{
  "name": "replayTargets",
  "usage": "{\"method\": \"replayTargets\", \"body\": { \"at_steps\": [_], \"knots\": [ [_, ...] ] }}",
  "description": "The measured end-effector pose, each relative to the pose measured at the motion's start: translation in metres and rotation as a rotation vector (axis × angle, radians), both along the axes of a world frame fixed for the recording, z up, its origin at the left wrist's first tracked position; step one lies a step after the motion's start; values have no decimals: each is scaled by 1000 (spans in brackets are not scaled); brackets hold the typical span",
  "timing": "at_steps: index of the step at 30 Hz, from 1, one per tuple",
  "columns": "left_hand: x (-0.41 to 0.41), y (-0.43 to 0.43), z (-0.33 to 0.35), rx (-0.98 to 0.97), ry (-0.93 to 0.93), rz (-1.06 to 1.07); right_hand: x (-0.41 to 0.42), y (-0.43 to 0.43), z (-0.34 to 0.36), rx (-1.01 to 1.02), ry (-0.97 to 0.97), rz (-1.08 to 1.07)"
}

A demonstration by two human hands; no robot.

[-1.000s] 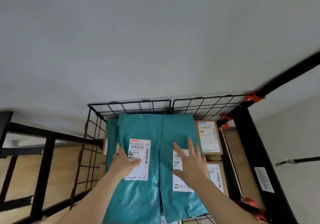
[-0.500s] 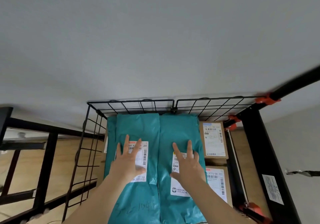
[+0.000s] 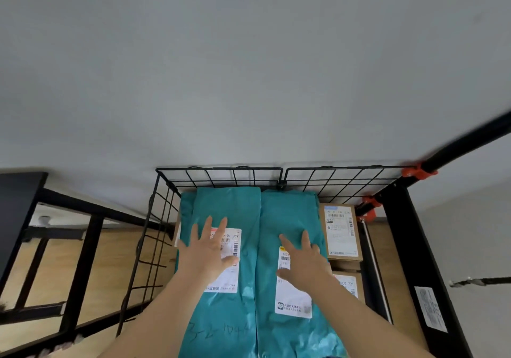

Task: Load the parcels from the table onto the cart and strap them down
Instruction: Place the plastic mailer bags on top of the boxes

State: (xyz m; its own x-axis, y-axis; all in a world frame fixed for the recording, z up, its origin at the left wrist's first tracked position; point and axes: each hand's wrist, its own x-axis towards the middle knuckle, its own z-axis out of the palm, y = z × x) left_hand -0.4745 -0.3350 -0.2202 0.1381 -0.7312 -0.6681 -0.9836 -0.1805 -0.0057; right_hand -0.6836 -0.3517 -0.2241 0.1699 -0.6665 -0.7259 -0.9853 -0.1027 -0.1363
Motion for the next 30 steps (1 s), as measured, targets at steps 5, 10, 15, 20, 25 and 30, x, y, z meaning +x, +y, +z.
{"method": "replayTargets", "body": {
  "at_steps": [5,10,15,20,25,30],
  "knots": [
    [10,12,31,-102,63,-29,1,10,31,-72,-23,-1],
    [36,24,67,-229,104,-80,35,32,69,-177,-74,-42],
    [79,57,114,-464,185,-105,93,60,110,-321,-183,-67],
    [143,122,160,-653,224,-106,167,108,144,-491,-337,-45],
    [224,200,181,-707,188,-49,259,169,164,-557,-473,-2],
    [306,277,193,-784,154,67,344,226,176,-571,-540,125]
  ]
}}
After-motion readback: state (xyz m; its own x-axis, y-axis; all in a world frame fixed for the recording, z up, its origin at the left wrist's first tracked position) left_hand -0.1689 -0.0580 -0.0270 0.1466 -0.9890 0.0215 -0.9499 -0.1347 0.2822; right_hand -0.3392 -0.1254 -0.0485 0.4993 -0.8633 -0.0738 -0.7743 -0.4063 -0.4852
